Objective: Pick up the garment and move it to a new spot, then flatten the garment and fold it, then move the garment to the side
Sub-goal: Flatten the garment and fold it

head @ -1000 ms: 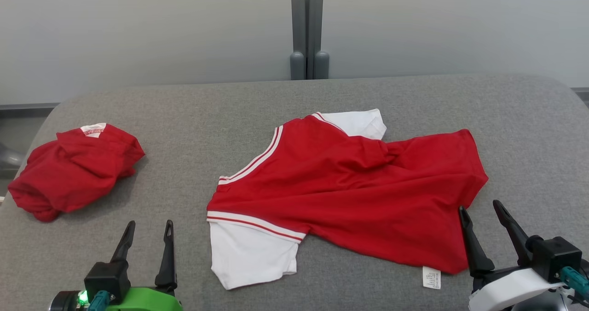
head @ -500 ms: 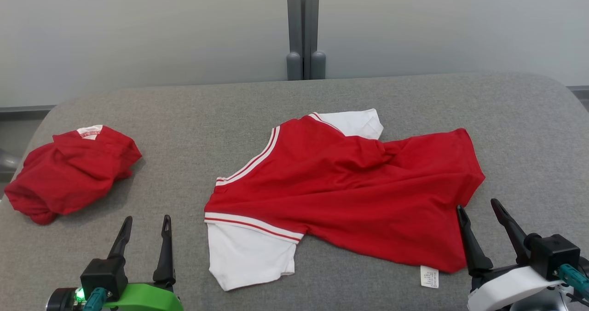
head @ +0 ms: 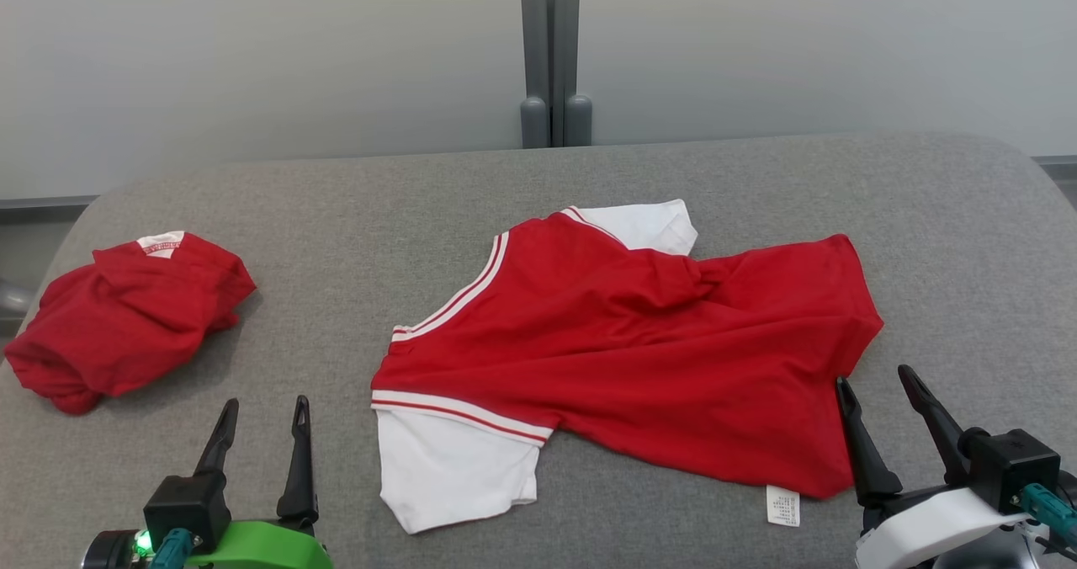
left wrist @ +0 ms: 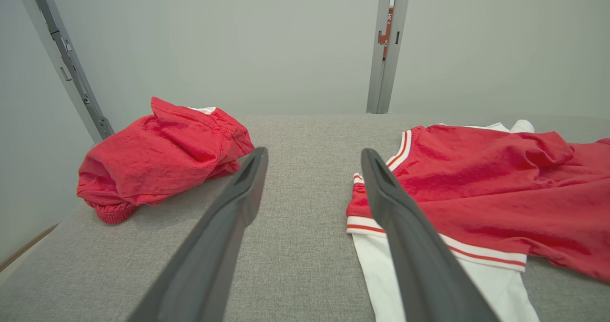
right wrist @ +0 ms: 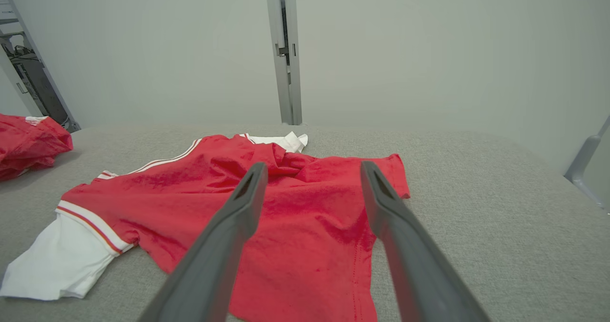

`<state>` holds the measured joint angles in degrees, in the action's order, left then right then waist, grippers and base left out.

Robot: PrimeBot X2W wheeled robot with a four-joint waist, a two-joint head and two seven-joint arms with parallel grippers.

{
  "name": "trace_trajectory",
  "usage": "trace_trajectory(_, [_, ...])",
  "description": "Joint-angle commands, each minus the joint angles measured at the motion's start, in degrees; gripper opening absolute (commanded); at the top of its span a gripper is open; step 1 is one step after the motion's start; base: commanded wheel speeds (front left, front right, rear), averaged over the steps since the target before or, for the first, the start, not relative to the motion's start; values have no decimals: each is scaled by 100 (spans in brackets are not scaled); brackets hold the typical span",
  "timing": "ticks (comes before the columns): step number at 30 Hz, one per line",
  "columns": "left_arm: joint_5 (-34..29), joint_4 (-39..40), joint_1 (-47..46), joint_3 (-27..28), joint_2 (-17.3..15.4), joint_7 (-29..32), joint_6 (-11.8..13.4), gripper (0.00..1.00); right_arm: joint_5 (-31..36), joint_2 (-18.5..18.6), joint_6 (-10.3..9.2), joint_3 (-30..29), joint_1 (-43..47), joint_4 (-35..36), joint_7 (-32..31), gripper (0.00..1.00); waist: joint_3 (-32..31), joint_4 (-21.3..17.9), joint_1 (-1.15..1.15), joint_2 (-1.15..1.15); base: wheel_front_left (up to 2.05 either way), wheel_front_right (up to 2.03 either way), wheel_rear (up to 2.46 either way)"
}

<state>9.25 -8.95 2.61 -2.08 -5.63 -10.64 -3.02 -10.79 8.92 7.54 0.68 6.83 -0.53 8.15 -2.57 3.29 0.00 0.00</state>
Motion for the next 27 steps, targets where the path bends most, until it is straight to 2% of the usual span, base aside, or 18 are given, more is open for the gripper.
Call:
trace_trajectory(1, [-2,18,51,-8,-41,-5,41,100,12,10,-11,-8,73,-15,12,100,-3,-4,0,0,0,0,0])
trace_trajectory(14, [21,-175,14,-118,-72,-20,35,100,37,28,-11,-56,45,-183,99,100,41,-47,0,0,0,0,0])
trace_trajectory(19, [9,-421,-50,-267,-32,27,0,100,48,101,-11,-103,-95,-522,169,100,121,-97,0,0,0,0,0])
trace_trajectory(27, [114,-1252,-313,-564,81,-112,-111,100,1,217,-11,-82,-371,-1441,358,100,359,-194,0,0,0,0,0])
